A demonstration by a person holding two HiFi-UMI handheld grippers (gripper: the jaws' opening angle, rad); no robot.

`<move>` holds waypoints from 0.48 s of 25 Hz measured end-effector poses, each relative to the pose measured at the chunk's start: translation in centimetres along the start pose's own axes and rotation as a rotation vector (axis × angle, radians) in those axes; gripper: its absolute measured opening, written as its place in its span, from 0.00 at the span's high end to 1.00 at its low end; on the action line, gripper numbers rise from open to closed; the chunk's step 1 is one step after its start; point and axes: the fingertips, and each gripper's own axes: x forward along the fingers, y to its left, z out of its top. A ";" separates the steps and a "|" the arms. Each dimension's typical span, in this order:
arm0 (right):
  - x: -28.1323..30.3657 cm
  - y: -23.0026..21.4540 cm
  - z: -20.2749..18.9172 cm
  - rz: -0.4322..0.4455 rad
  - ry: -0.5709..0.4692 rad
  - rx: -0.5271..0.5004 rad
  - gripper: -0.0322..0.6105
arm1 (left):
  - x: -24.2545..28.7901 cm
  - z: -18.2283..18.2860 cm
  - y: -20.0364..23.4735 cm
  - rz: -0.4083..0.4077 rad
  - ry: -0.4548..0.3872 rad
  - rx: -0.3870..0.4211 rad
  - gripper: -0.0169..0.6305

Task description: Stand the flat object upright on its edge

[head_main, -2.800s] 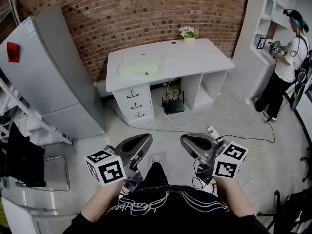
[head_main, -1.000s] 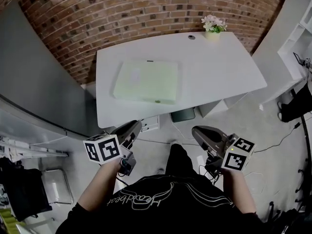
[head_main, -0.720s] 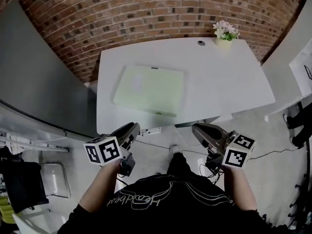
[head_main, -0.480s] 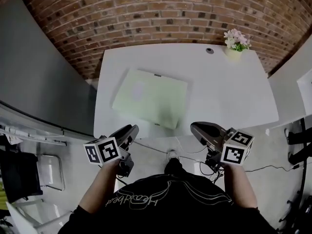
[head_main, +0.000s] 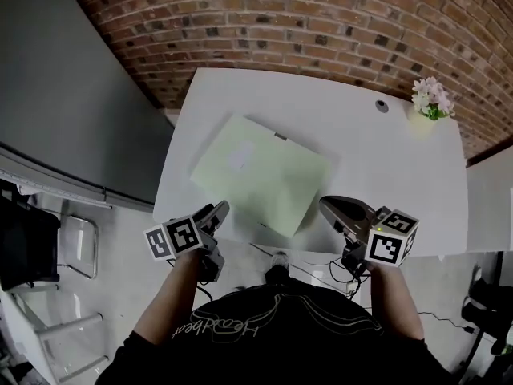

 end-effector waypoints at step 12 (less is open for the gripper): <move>1.6 -3.4 0.6 0.078 0.062 0.032 0.94 | 3.4 0.3 3.6 0.147 -0.093 -0.239 0.65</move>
